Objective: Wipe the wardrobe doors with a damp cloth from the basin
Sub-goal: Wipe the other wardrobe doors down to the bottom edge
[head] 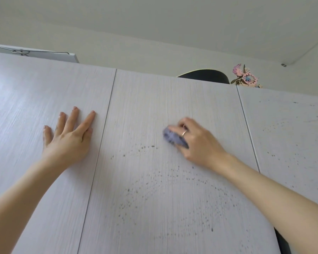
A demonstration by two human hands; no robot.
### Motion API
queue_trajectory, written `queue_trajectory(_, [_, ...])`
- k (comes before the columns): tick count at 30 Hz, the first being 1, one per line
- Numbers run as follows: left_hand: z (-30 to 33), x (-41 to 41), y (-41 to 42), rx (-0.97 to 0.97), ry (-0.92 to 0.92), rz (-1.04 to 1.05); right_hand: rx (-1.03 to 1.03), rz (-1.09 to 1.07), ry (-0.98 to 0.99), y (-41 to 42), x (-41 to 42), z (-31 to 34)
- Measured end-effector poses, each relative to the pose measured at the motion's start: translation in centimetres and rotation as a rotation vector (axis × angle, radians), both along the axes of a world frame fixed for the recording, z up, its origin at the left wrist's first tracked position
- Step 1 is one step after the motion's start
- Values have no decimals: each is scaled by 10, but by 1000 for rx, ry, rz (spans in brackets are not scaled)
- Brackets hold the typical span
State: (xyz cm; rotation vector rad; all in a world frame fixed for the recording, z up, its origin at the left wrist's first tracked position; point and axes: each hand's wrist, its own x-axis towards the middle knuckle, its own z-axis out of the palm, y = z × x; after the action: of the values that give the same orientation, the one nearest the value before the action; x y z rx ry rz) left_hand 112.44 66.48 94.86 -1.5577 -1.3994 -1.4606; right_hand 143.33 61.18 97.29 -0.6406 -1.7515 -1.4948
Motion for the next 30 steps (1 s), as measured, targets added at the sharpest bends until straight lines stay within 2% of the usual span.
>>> queue_trajectory(3, [-2,-1,1,7,11,7,52,75,578,0,8,40])
queue_trajectory(4, [-3,-1,1,11,10,4,64,94,677,2,3,43])
queue_trajectory(5, [-3,-2,1,14,7,-2,76,94,672,4,-7,39])
queue_trajectory(6, [-3,-1,1,15,5,-8,69,115,577,7,-19,29])
queue_trajectory(9, [-5,-1,1,6,6,-16,-83,191,-40,8,-52,-23])
queue_trajectory(10, [-7,-2,0,-1,3,-20,-131,140,-200,6,-56,-32])
queue_trajectory(11, [-7,-1,-1,-7,6,-25,-153,99,-245,4,-54,-28])
queue_trajectory(12, [-7,0,-1,-12,11,-30,-149,79,-180,3,-51,-16])
queue_trajectory(16, [-12,-1,-5,-24,32,-28,-85,178,468,4,-52,37])
queue_trajectory(17, [-14,-1,-5,-20,38,-30,-74,177,543,5,-59,36])
queue_trajectory(18, [-16,-2,-5,-15,41,-30,-55,185,506,8,-71,27])
queue_trajectory(19, [-17,-3,-4,-12,43,-32,-47,208,376,12,-83,12])
queue_trajectory(22, [-19,-4,-5,-9,51,-33,-102,200,-182,15,-106,-36])
queue_trajectory(23, [-19,-3,-5,-7,58,-35,-97,138,-267,14,-106,-32])
queue_trajectory(24, [-19,-3,-6,-5,64,-35,-77,98,-245,15,-105,-18])
queue_trajectory(28, [-22,-7,-6,-4,82,-41,3,49,250,18,-111,57])
queue_trajectory(30, [-23,-9,-4,3,90,-41,-17,72,380,21,-120,67])
